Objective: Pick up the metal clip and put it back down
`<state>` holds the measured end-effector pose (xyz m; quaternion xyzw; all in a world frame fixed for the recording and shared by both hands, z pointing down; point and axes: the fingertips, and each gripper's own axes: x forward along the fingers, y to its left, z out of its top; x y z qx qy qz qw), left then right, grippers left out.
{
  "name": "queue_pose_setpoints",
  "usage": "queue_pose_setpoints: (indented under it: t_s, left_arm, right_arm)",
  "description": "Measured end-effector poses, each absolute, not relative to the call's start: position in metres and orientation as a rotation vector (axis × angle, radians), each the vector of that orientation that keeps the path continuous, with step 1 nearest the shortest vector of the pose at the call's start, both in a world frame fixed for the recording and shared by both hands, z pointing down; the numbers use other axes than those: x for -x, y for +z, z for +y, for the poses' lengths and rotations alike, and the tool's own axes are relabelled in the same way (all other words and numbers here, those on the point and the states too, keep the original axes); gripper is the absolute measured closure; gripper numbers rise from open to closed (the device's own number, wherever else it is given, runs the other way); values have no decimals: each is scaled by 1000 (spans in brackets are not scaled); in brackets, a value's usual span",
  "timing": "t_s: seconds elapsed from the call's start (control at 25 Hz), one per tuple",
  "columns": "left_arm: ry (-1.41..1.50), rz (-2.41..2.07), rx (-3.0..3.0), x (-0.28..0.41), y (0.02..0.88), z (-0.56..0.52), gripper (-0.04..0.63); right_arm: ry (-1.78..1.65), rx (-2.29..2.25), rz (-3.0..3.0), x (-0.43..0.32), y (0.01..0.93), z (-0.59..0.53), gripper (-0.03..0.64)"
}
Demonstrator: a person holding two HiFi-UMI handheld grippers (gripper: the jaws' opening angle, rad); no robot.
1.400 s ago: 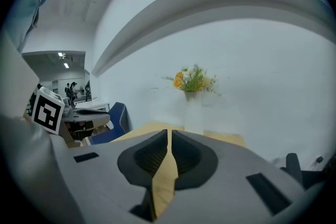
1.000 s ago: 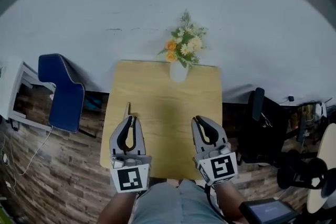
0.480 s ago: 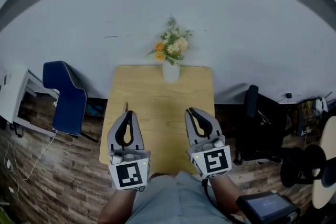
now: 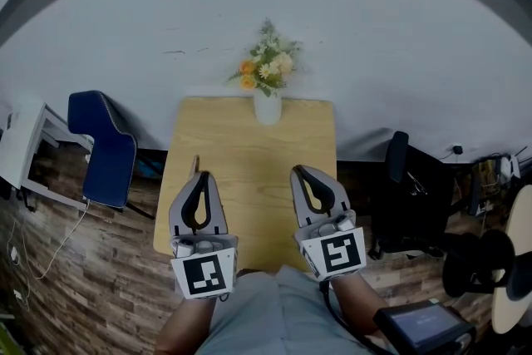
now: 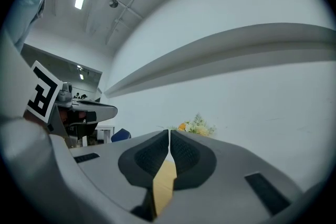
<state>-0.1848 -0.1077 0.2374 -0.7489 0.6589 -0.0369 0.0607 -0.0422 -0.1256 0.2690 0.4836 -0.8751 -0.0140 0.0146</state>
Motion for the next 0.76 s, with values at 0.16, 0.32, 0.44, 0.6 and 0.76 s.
queue_pose_setpoints:
  t_s: [0.16, 0.32, 0.44, 0.6, 0.76]
  left_arm:
    - [-116, 2002, 2254, 183, 237, -108, 577]
    - [-124, 2010, 2250, 183, 239, -108, 577]
    - [-130, 2012, 2248, 181, 241, -111, 577]
    - [-134, 2016, 2246, 180, 242, -112, 577]
    - [-132, 2018, 2243, 181, 242, -113, 577]
  right_arm:
    - [-40, -1496, -2731, 41, 270, -128, 566]
    - [-41, -1488, -2740, 40, 270, -130, 566]
    - [-37, -1481, -2741, 39, 272, -133, 566]
    - [-36, -1476, -2743, 39, 273, -135, 566]
    - [-36, -1471, -2743, 40, 273, -137, 566]
